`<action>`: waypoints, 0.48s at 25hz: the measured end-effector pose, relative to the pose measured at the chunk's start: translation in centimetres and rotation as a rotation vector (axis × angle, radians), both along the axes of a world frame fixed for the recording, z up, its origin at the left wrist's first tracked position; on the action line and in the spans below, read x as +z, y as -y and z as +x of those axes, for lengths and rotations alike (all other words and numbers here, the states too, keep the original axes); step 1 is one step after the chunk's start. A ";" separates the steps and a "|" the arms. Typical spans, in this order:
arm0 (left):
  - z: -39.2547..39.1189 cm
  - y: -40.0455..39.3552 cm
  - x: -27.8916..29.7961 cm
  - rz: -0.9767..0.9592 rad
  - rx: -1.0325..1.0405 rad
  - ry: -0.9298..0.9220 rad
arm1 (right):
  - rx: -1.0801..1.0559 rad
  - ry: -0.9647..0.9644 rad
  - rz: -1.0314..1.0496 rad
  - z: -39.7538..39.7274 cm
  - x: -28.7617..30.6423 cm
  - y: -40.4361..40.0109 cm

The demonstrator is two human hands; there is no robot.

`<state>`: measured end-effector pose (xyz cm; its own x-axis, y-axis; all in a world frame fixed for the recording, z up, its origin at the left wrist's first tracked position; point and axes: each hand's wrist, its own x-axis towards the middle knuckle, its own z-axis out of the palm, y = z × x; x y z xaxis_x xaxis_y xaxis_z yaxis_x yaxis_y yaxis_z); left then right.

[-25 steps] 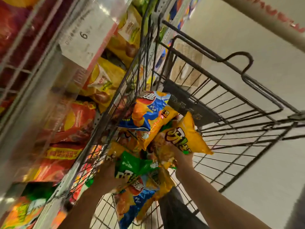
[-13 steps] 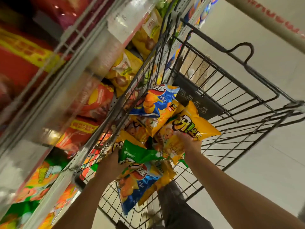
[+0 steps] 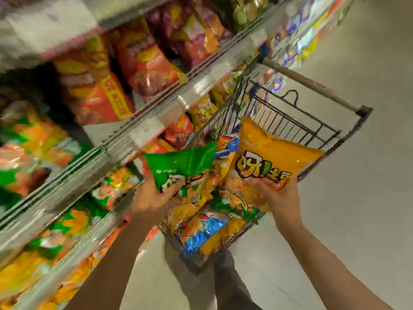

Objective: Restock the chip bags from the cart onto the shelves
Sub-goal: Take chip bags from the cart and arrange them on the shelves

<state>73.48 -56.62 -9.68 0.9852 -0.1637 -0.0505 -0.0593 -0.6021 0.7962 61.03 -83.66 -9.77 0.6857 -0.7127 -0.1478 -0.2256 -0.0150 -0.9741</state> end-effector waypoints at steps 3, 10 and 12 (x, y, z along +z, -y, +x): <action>-3.9 -3.2 5.3 -0.123 -0.004 0.122 | 0.170 -0.010 -0.128 -3.3 4.6 -2.7; -12.7 -10.8 13.3 -0.277 0.268 0.165 | 0.540 0.044 -0.196 -5.2 12.0 -8.0; -15.1 -12.0 14.3 -0.328 0.309 0.179 | 0.642 0.065 -0.165 -5.2 12.7 -8.7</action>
<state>58.41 -44.62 4.62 0.9787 0.1586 0.1301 -0.0712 -0.3321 0.9405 55.81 -74.98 2.88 0.9854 -0.1696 -0.0156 -0.0628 -0.2765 -0.9589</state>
